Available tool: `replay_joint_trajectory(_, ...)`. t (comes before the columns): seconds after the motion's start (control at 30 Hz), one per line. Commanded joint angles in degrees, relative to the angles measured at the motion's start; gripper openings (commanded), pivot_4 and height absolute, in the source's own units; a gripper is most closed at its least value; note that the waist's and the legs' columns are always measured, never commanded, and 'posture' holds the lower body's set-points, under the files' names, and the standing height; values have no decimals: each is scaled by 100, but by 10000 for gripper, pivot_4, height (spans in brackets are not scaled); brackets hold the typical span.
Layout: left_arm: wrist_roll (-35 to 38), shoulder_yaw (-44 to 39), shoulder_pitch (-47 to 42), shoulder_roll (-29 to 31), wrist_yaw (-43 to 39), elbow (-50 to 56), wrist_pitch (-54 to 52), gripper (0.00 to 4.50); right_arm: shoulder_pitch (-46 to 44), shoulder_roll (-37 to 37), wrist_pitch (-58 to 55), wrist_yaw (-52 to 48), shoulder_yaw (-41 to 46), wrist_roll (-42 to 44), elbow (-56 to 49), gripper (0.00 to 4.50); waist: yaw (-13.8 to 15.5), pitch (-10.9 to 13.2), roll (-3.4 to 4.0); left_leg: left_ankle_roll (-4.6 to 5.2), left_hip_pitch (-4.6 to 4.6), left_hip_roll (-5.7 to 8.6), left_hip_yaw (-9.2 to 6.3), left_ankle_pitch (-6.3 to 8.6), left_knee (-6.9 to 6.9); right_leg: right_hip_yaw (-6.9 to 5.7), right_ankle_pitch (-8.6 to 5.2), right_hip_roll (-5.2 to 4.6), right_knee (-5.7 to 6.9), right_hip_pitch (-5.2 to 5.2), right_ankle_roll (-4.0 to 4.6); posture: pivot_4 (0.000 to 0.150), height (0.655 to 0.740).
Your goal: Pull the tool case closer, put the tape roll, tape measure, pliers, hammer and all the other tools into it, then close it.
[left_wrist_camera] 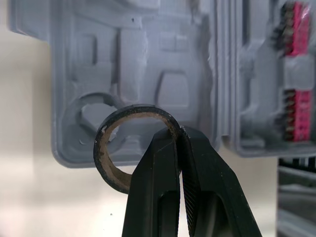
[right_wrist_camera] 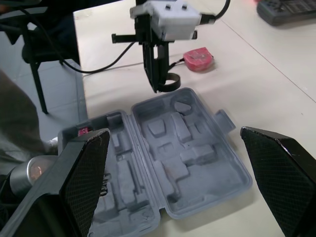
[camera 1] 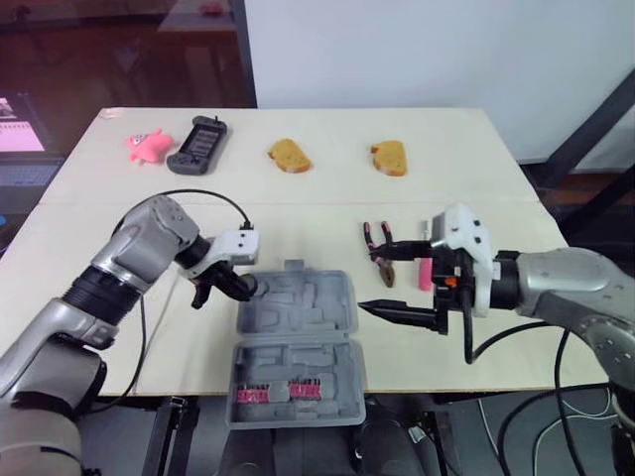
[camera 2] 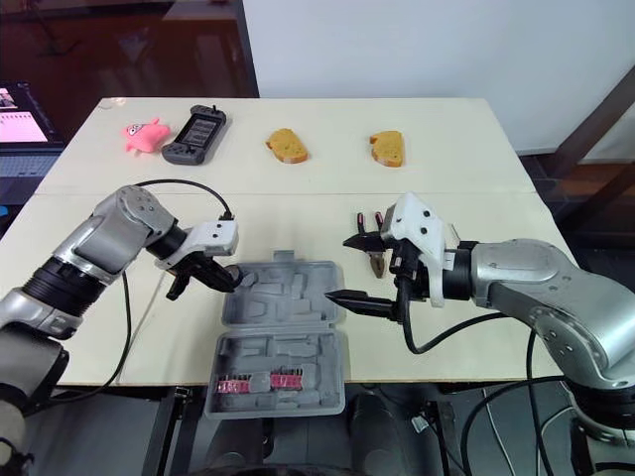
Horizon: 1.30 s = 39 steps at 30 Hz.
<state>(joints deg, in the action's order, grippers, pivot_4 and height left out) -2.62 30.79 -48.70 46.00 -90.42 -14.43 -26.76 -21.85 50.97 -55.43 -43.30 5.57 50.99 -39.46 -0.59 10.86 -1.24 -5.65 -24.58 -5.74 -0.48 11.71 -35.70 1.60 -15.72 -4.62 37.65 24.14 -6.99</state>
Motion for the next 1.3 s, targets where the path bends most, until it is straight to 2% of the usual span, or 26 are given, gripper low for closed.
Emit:
replay_joint_trajectory(0.03, -158, -18, -207, -123, 5, -231, 316, 95, 27, 43, 19, 152, 216, 123, -236, 45000, 4, 0, 0, 0, 0, 0, 0, 0, -1, 0, 0, 0, 1, 0, 0, 1500, 7207)
replay_joint_trajectory(0.27, -402, 4, -354, -754, 128, -1381, 810, 95, 195, 126, 53, 420, 432, 97, -410, 45000, 12, 0, 0, 12, -7, 0, -1, 7, -20, 0, -1, 0, 5, -1, -2, 1500, 7207)
replay_joint_trajectory(0.37, -526, 17, -385, -806, 52, -1600, 1011, 95, 256, 151, 29, 500, 508, 144, -472, 45000, 9, 0, 0, 15, -12, 0, -2, 9, -28, 0, -1, 0, 7, 0, -2, 1500, 7207)
replay_joint_trajectory(0.83, -785, -22, -518, -1051, 93, -1934, 1061, 95, 350, 276, 73, 665, 595, 287, -522, 45000, 4, 0, 0, 17, -14, 0, -4, 10, -32, 0, -1, 0, 10, 0, -2, 1500, 7207)
replay_joint_trajectory(1.3, -1057, -14, -622, -1010, 110, -1696, 865, 95, 316, 243, 143, 656, 503, 190, -443, 45000, 2, 0, 0, 17, -14, 0, -5, 10, -34, 0, -2, 0, 13, 0, -2, 1500, 7207)
